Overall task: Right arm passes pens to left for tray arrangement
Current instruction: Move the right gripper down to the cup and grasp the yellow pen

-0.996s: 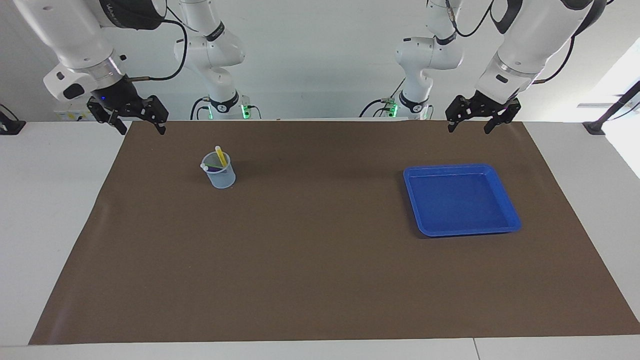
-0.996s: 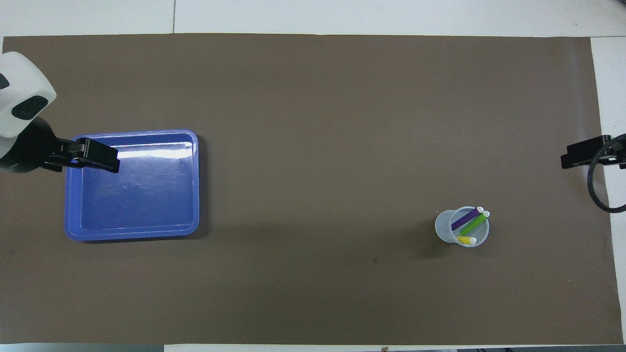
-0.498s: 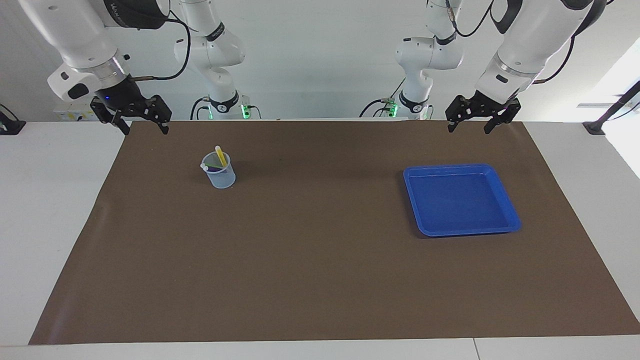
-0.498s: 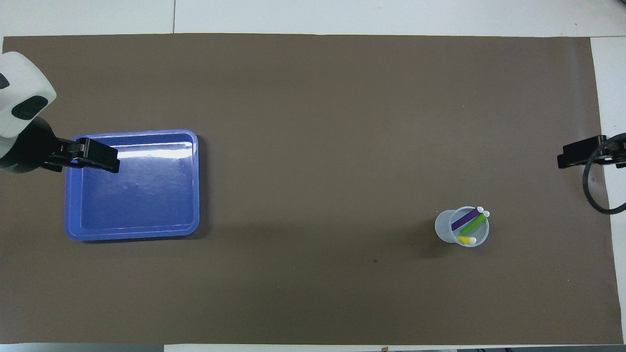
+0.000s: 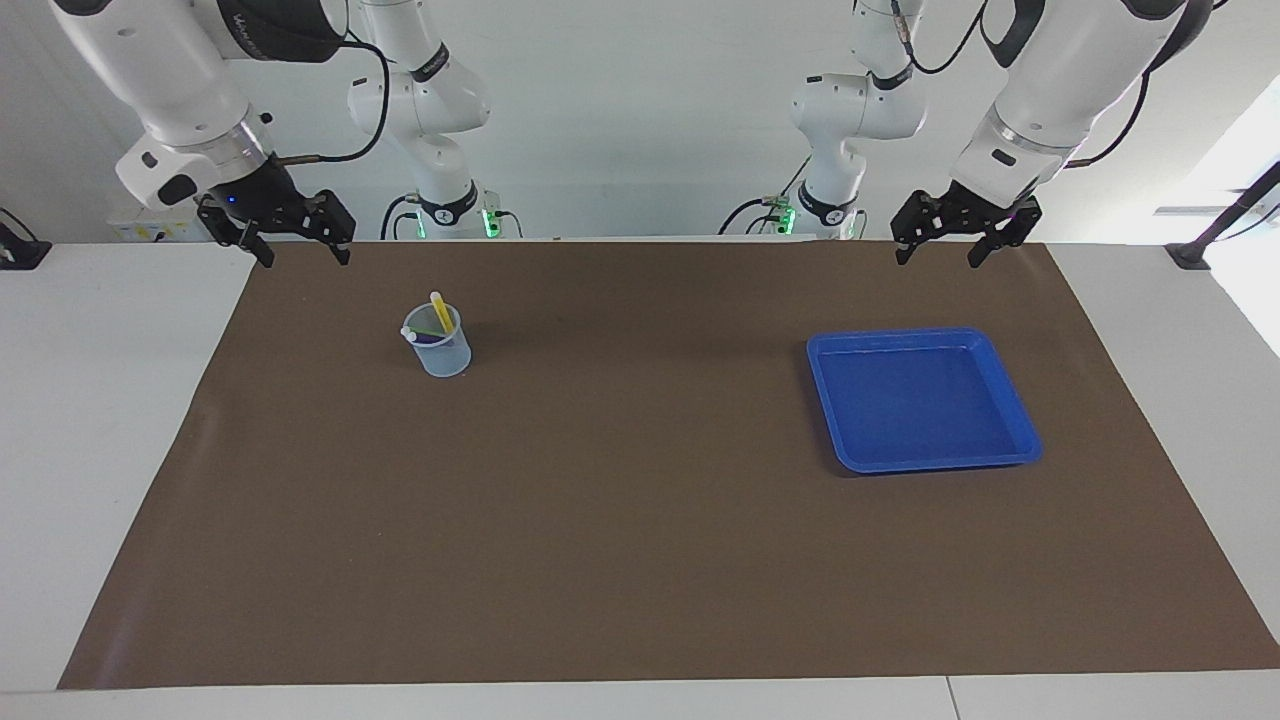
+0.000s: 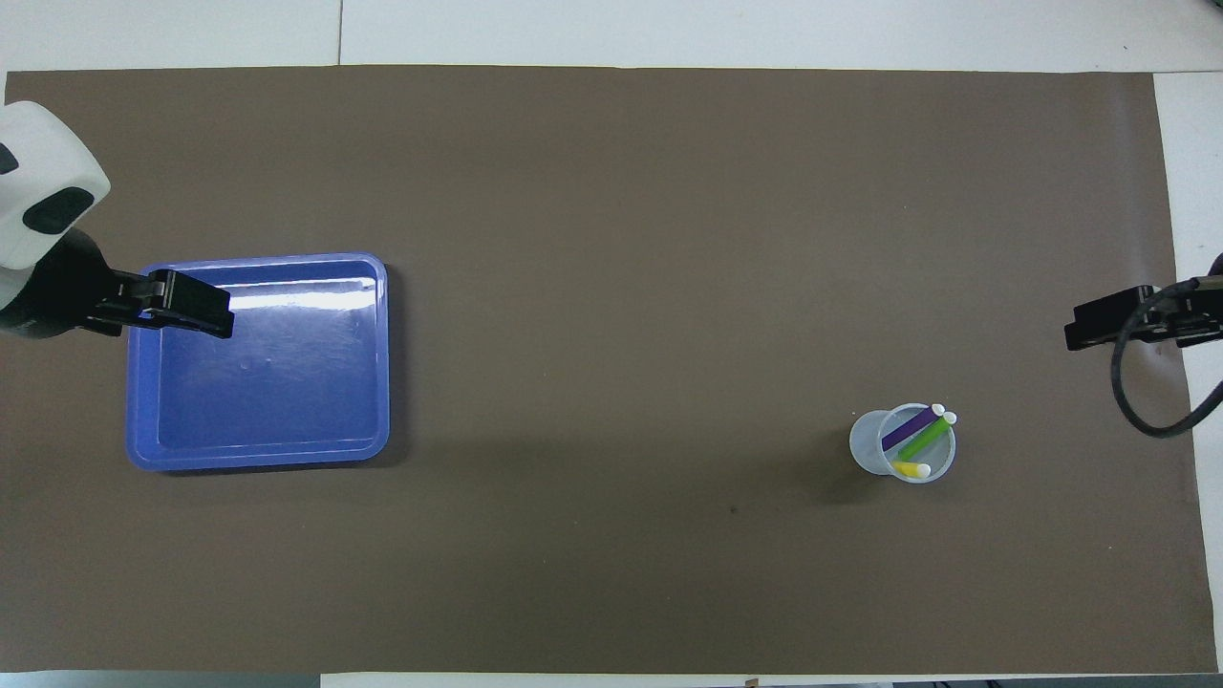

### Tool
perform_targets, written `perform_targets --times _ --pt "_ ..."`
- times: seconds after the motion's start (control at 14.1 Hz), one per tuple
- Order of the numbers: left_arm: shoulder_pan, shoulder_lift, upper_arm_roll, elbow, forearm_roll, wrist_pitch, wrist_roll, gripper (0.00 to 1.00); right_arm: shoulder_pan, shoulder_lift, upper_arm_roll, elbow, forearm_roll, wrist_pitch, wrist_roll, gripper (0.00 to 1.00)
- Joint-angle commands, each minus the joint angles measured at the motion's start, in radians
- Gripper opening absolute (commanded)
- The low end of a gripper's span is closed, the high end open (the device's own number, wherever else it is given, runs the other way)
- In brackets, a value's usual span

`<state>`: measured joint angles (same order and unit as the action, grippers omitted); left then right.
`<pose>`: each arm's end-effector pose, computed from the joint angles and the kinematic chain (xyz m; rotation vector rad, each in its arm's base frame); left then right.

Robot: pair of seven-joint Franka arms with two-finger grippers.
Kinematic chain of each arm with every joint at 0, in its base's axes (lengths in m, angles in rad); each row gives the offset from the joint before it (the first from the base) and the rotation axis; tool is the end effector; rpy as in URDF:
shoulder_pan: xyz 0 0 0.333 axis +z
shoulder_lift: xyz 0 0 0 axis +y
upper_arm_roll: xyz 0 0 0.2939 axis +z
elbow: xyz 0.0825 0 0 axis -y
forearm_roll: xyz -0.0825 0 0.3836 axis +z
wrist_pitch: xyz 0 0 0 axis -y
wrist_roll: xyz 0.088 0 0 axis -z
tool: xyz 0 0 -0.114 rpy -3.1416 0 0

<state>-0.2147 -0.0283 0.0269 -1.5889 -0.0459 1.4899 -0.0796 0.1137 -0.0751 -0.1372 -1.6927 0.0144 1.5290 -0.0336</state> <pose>0.5262 -0.1054 0.5957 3.0978 -0.1711 -0.1184 0.5248 -0.0129 0.5750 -3.1113 -0.0170 0.1379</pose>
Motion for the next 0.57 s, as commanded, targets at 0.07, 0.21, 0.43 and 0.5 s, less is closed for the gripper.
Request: perform_targets --times 0.07,0.21,0.43,0.5 --pt "0.006 -0.028 -0.001 -0.031 0.000 0.004 -0.005 1.00 0.055 -0.095 0.011 -0.218 0.022 0.127 0.155 1.00" --pt "0.006 -0.028 -0.001 -0.029 0.000 0.004 -0.005 1.00 0.063 -0.133 0.011 -0.332 0.076 0.189 0.161 1.00" --pt "0.006 -0.028 -0.001 -0.031 0.000 0.004 -0.005 1.00 0.067 -0.153 0.011 -0.447 0.082 0.284 0.150 1.00" --pt "0.006 -0.028 -0.001 -0.031 0.000 0.004 -0.005 1.00 0.076 -0.144 0.011 -0.468 0.082 0.302 0.152 1.00"
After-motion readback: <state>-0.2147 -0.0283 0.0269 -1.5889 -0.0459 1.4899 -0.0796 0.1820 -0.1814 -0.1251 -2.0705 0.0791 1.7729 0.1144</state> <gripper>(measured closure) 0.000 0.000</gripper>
